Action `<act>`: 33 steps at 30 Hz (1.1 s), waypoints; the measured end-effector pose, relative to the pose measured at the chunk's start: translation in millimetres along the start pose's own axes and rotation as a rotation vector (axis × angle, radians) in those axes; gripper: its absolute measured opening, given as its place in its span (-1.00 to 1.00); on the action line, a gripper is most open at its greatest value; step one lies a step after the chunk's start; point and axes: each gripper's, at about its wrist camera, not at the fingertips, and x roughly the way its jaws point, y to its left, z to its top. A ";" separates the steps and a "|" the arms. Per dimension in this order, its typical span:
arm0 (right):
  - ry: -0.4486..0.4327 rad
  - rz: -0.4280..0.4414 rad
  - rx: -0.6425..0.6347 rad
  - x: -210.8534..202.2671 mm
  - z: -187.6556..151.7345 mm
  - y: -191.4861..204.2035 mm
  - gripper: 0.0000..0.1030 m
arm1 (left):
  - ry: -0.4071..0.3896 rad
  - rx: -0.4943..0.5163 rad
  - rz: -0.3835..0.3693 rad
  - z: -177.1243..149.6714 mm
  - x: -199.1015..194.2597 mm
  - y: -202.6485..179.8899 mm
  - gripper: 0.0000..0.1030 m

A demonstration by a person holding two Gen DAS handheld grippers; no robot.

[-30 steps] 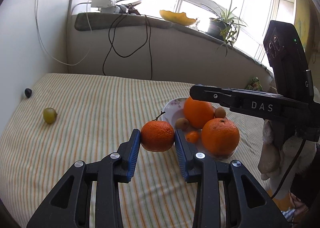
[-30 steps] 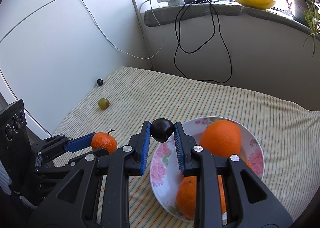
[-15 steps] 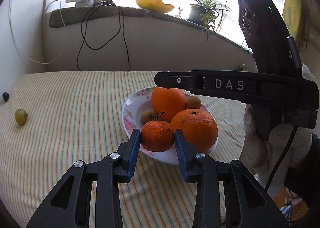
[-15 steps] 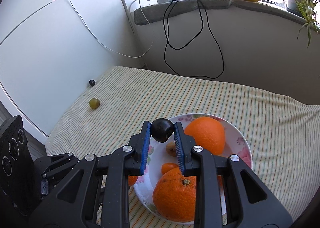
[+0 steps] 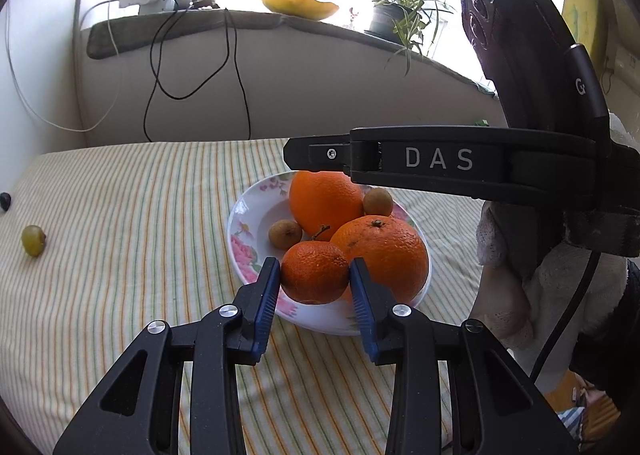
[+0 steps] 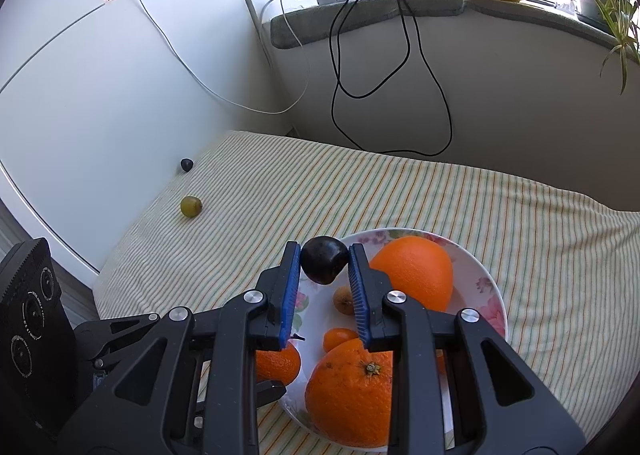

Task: Organize fruits
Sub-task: 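Lower the plum into the bowl with the right gripper while the left gripper releases the tangerine there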

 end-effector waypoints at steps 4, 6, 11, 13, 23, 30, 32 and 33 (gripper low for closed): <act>-0.017 -0.019 -0.003 -3.3 0.0 1.1 0.29 | -0.020 -0.007 -0.003 1.3 -4.3 -0.2 0.10; -0.037 -0.028 0.004 -7.3 0.4 1.0 0.39 | -0.024 -0.006 0.000 2.1 -6.1 0.1 0.10; -0.047 -0.034 0.031 -10.5 2.4 -1.7 0.60 | -0.022 -0.016 0.005 1.8 -7.0 4.0 0.10; -0.050 -0.031 0.035 -11.4 3.0 -1.8 0.61 | -0.021 -0.015 0.006 1.5 -7.5 4.2 0.10; -0.042 -0.035 0.022 -10.0 2.6 5.4 0.62 | -0.030 -0.029 0.006 -1.1 -13.4 12.4 0.10; -0.042 -0.027 0.018 -9.4 5.9 13.6 0.62 | -0.045 -0.044 0.019 -1.6 -21.3 22.9 0.10; -0.044 -0.023 0.011 -8.3 8.1 17.9 0.62 | -0.051 -0.048 0.023 -2.2 -24.4 26.4 0.10; -0.045 -0.021 0.007 -7.9 9.5 19.7 0.62 | -0.054 -0.049 0.027 -2.6 -26.0 27.7 0.10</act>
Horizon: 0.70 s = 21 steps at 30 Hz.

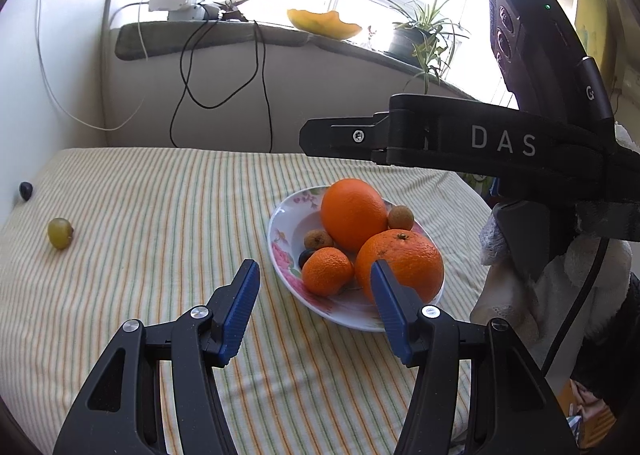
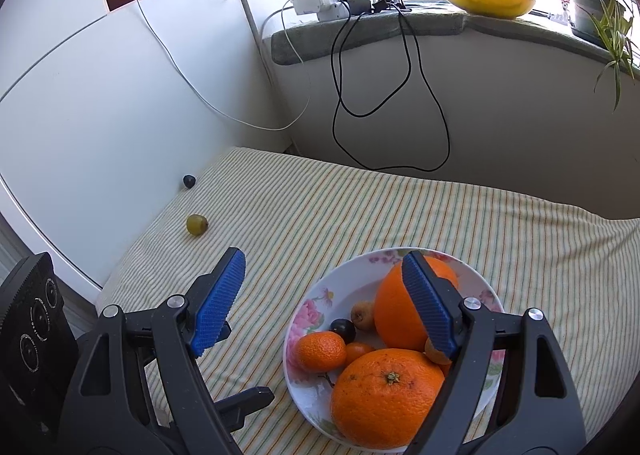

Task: Organize fruits
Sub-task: 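Lower the plum into the bowl with the right gripper while the left gripper releases the tangerine there, then move both grippers from the bowl toward the small green fruit and black fruit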

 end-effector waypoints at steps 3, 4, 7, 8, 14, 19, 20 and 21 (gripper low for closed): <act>0.001 0.009 -0.009 2.0 2.6 7.5 0.62 | -0.009 -0.009 0.014 -0.5 -4.4 7.0 0.10; 0.001 0.011 -0.012 3.3 3.7 10.6 0.62 | -0.011 -0.014 0.018 -0.8 -6.0 9.7 0.10; 0.004 0.019 -0.017 7.2 6.3 17.2 0.62 | -0.021 -0.025 0.034 -1.9 -11.6 17.4 0.10; 0.006 0.024 -0.017 9.0 7.5 19.4 0.62 | -0.025 -0.031 0.039 -2.2 -13.6 20.4 0.10; 0.015 0.053 -0.032 21.3 16.3 36.3 0.62 | -0.039 -0.076 0.074 -3.6 -23.3 45.2 0.10; 0.033 0.093 -0.018 38.0 24.5 51.8 0.62 | -0.053 -0.132 0.105 -4.9 -32.8 70.3 0.10; 0.038 0.102 -0.017 41.7 26.3 55.7 0.62 | -0.056 -0.141 0.113 -5.3 -34.7 75.5 0.10; 0.042 0.110 -0.017 45.4 28.0 59.7 0.62 | -0.058 -0.149 0.120 -5.6 -36.7 80.5 0.10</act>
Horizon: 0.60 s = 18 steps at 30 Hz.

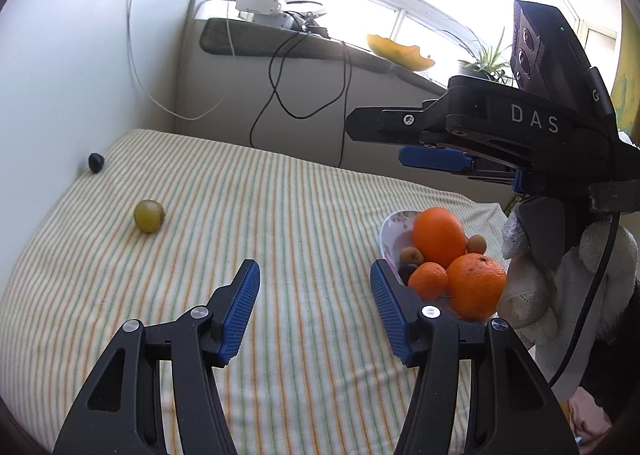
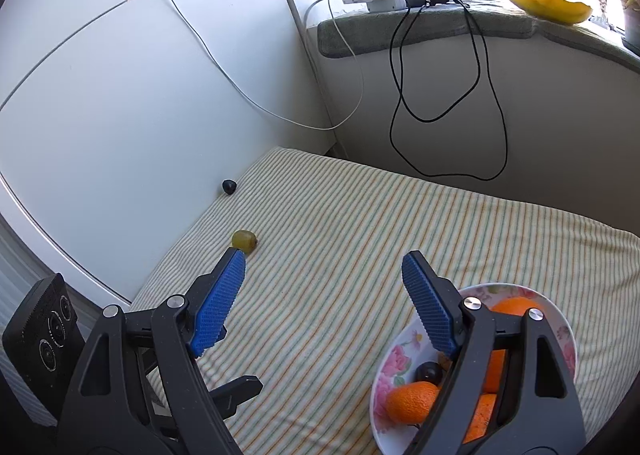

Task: Organize fruits
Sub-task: 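Move both grippers from the bowl toward the small green fruit and black fruit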

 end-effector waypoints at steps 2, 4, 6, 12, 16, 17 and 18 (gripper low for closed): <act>0.010 0.017 -0.003 8.2 4.8 7.6 0.62 | -0.007 -0.014 0.014 1.5 -2.3 10.3 0.10; 0.017 0.034 -0.011 16.4 10.2 15.1 0.62 | -0.013 -0.028 0.024 2.7 -4.5 20.1 0.10; 0.022 0.045 -0.017 25.4 16.2 22.4 0.62 | -0.018 -0.040 0.033 3.0 -6.5 29.1 0.10; 0.052 0.084 -0.020 57.2 32.9 42.6 0.62 | -0.026 -0.084 0.053 4.3 -7.7 57.2 0.10; 0.084 0.105 -0.049 76.7 42.5 59.5 0.62 | -0.028 -0.106 0.070 5.5 -6.0 72.8 0.10; 0.091 0.110 -0.061 81.3 45.0 63.5 0.62 | -0.029 -0.109 0.076 6.2 -5.3 76.9 0.10; 0.100 0.114 -0.070 86.0 47.0 67.7 0.62 | -0.029 -0.110 0.083 7.1 -4.7 80.9 0.10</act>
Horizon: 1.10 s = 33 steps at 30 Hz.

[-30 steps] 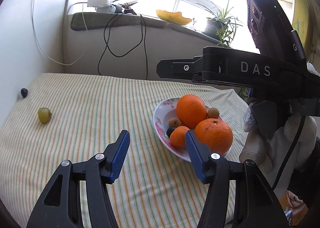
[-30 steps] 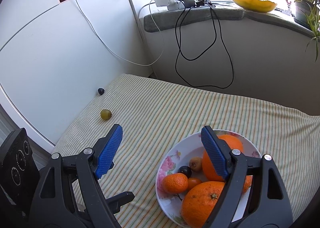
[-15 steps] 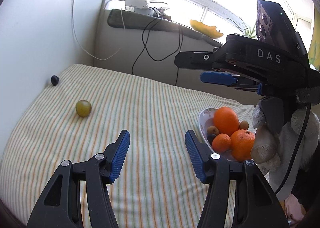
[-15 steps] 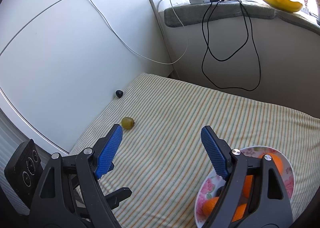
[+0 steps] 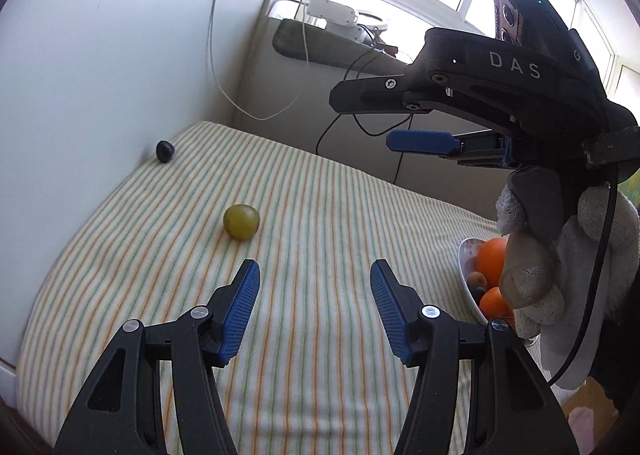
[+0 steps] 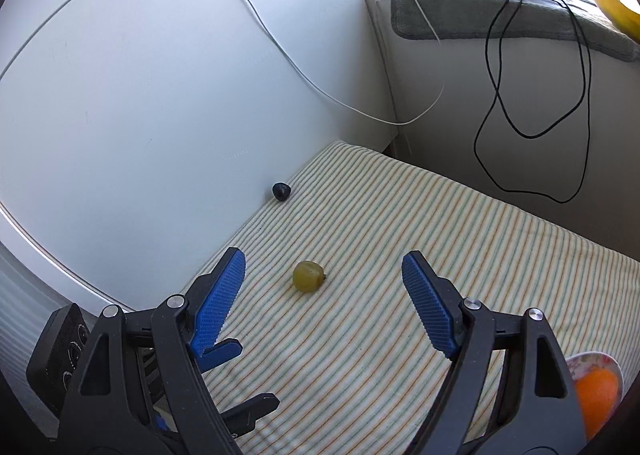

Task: Organize fruits
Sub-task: 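Move both grippers from the bowl toward the small green fruit and black fruit, then close the right gripper on the small black fruit while the left gripper grasps the green fruit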

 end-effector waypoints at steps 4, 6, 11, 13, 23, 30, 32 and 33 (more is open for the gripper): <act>0.032 0.012 -0.033 19.1 8.8 10.1 0.62 | -0.004 -0.003 0.025 4.5 1.9 13.0 0.10; 0.049 0.008 -0.066 28.8 12.4 15.3 0.62 | -0.005 -0.006 0.036 6.5 3.1 19.3 0.10; 0.098 0.031 -0.130 54.9 23.7 26.1 0.59 | 0.000 -0.009 0.044 9.0 8.8 27.7 0.09; 0.127 0.064 -0.136 67.4 30.1 29.4 0.49 | 0.010 -0.011 0.045 9.7 13.5 30.0 0.02; 0.241 0.162 -0.127 147.6 64.7 35.9 0.11 | 0.048 -0.014 0.058 20.3 39.3 42.2 -0.09; 0.295 0.191 -0.120 194.1 74.9 38.0 -0.01 | 0.083 -0.018 0.063 21.5 57.1 48.6 -0.11; 0.306 0.193 -0.133 202.8 76.1 39.9 -0.02 | 0.089 -0.018 0.066 21.6 60.7 50.0 -0.13; 0.310 0.191 -0.136 206.7 76.8 40.5 -0.01 | 0.091 -0.016 0.068 21.7 62.1 50.0 -0.13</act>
